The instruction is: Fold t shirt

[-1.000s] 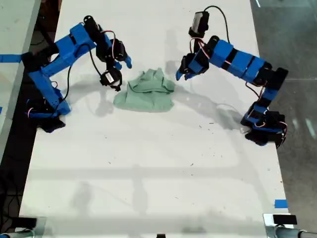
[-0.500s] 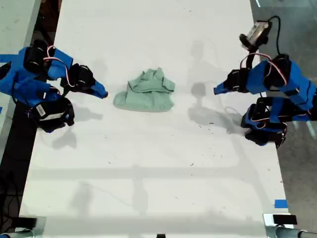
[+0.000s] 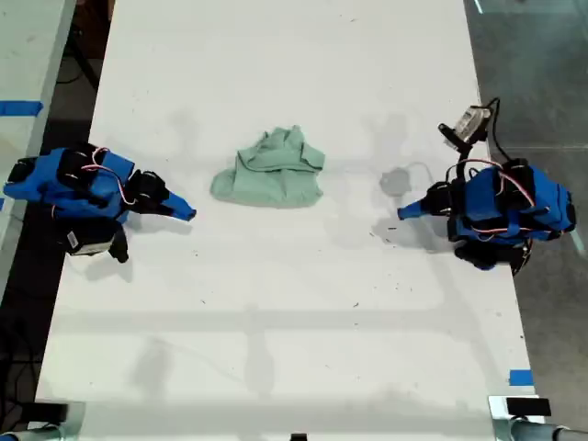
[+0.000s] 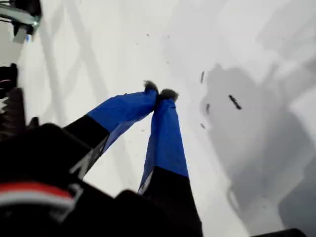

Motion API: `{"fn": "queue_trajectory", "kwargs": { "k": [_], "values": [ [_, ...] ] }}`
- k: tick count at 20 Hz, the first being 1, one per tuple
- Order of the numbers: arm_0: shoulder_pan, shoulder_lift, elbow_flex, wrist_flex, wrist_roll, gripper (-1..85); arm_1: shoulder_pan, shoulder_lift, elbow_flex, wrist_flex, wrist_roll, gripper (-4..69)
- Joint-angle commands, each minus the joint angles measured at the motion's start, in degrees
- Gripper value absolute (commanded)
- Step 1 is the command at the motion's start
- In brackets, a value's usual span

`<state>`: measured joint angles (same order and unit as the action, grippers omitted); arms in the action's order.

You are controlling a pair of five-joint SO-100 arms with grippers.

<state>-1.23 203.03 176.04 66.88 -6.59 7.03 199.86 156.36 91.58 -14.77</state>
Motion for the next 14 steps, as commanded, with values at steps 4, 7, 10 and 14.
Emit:
{"fn": "queue_trajectory", "kwargs": {
  "k": [4,7,10,14],
  "values": [
    [-2.37,3.43,3.52,-2.64,2.81,0.0,0.0,0.88,16.44,-9.05,0.26,1.2],
    [-1.93,3.43,3.78,-2.72,2.55,0.0,-1.32,0.88,18.11,-9.23,3.16,4.1],
    [4.39,3.43,3.52,-2.64,0.97,0.0,-7.29,0.88,18.28,-9.49,3.96,9.6],
    [5.54,3.43,3.43,-2.37,2.02,6.4,-15.56,0.88,18.63,-9.93,0.53,9.4]
  ]
}}
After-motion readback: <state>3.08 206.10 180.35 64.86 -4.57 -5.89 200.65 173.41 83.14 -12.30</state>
